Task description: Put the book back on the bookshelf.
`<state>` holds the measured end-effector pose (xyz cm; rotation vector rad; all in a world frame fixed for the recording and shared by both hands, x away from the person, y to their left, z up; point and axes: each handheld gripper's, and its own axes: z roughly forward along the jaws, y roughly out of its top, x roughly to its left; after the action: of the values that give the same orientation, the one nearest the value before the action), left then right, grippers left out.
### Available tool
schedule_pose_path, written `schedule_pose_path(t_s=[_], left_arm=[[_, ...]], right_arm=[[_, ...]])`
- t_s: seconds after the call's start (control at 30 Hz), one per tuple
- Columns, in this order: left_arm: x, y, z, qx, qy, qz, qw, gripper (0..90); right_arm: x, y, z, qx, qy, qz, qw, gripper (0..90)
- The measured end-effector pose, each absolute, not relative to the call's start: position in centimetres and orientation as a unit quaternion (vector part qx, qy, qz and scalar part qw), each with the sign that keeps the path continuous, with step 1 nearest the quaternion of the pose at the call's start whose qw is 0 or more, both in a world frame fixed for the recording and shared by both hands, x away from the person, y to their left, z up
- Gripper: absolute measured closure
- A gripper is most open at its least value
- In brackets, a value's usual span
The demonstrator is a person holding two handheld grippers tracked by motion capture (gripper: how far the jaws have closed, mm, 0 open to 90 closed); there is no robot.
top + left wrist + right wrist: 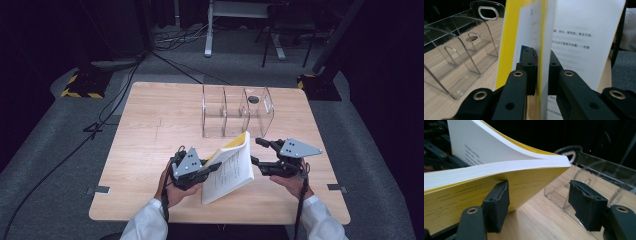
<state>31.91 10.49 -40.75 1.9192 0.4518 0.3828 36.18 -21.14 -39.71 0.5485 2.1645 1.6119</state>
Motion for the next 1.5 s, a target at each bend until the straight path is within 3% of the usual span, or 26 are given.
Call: schedule_pose_path(t_s=[0.17,0.37,0.63,0.7,0.77,0.83,0.97,1.2,1.5], left_arm=[[31.0,12.4,-41.3,0.799,0.206,0.164,0.540,80.8],[30.0,14.2,-41.8,0.796,0.219,0.167,0.538,74.5],[28.0,15.5,-42.5,0.811,0.214,0.153,0.523,56.6],[27.7,15.4,-42.7,0.819,0.212,0.144,0.514,47.5],[27.5,15.4,-42.9,0.812,0.224,0.145,0.518,44.5],[27.5,15.3,-43.3,0.812,0.226,0.120,0.525,33.0],[27.2,14.0,-44.0,0.829,0.220,0.126,0.499,26.0],[27.2,12.6,-44.8,0.817,0.244,0.141,0.503,25.2],[28.1,12.6,-45.1,0.805,0.280,0.159,0.498,42.8]], right_arm=[[35.5,-18.3,-38.1,0.163,0.782,0.570,0.192,33.0],[34.8,-15.1,-38.5,0.133,0.801,0.557,0.173,30.9],[33.3,-11.6,-41.1,0.096,0.830,0.532,0.138,29.6],[33.2,-11.2,-41.4,0.094,0.834,0.527,0.135,29.6],[33.2,-11.0,-41.6,0.094,0.835,0.525,0.135,29.4],[33.4,-10.9,-41.8,0.099,0.834,0.527,0.130,29.5],[33.4,-10.5,-42.0,0.095,0.837,0.522,0.135,29.5],[33.7,-10.4,-42.3,0.110,0.830,0.527,0.142,28.0],[34.2,-10.3,-42.4,0.123,0.822,0.537,0.145,27.1]])
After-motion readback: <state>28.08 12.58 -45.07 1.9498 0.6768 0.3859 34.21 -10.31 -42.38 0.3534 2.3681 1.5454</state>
